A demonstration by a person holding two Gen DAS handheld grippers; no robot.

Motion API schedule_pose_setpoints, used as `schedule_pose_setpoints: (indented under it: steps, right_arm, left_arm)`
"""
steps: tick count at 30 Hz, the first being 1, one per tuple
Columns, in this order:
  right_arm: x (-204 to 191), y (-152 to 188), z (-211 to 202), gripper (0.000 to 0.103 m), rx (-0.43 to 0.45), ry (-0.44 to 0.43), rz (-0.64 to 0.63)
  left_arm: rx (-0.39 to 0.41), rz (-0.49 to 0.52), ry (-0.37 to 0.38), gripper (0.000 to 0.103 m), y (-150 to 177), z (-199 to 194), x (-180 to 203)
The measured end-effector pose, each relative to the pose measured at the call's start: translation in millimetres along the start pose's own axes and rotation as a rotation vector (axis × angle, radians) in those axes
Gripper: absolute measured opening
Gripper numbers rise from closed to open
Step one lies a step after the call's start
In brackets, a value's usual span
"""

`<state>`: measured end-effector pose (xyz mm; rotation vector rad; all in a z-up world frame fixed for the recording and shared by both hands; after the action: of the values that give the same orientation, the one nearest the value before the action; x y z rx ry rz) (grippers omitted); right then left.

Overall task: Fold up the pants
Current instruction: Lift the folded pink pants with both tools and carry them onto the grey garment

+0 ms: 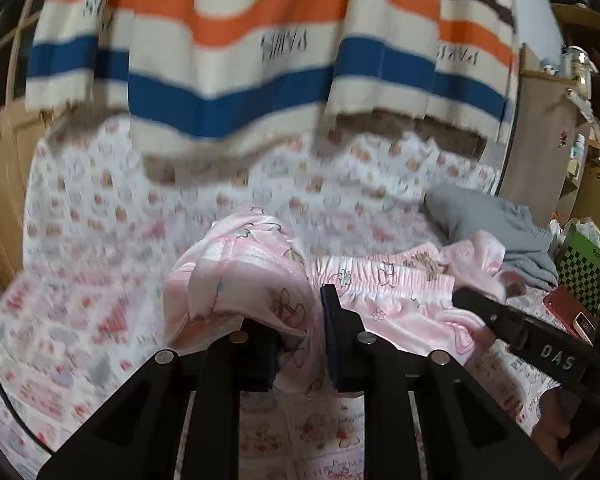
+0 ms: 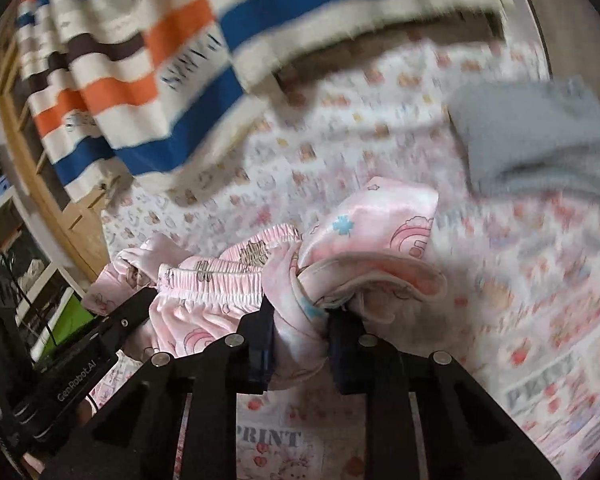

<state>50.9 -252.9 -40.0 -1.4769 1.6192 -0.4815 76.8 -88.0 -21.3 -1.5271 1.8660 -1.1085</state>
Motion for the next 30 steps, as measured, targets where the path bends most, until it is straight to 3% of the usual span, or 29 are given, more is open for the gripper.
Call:
schedule_pose_setpoints:
  steps: [7, 14, 18, 23, 30]
  right_arm:
    - [-7, -29, -26, 0.022, 0.103, -0.020, -0.062]
    - [11, -69, -54, 0.022, 0.237, 0.086, -0.143]
    - [50, -106, -70, 0.022, 0.284, 0.173, -0.125]
    - [120, -150, -85, 0.022, 0.329, 0.291, -0.073]
    - [210, -183, -93, 0.022, 0.344, 0.429, -0.007]
  left_arm:
    - [0.069, 0.046, 0.014, 0.018, -28, -15, 10]
    - [0.130, 0.145, 0.027, 0.019, -69, -15, 62]
    - [0.171, 0.190, 0.081, 0.019, -97, 1, 113]
    - [0.077, 0.128, 0.272, 0.020, -128, 53, 177]
    - [0.082, 0.197, 0.355, 0.020, -147, 112, 261]
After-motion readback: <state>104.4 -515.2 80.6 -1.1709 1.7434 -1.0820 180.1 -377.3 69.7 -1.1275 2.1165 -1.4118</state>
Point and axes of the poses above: each gripper's, at about its wrist camera, not at the fingertips, and z roughly the way its jaws point, x to its right, y to its underside, the point moved 7 cm from there along z, roughly the way its jaws point, and after that the axes turned 7 degrees about -x, right-handed, at the moved point
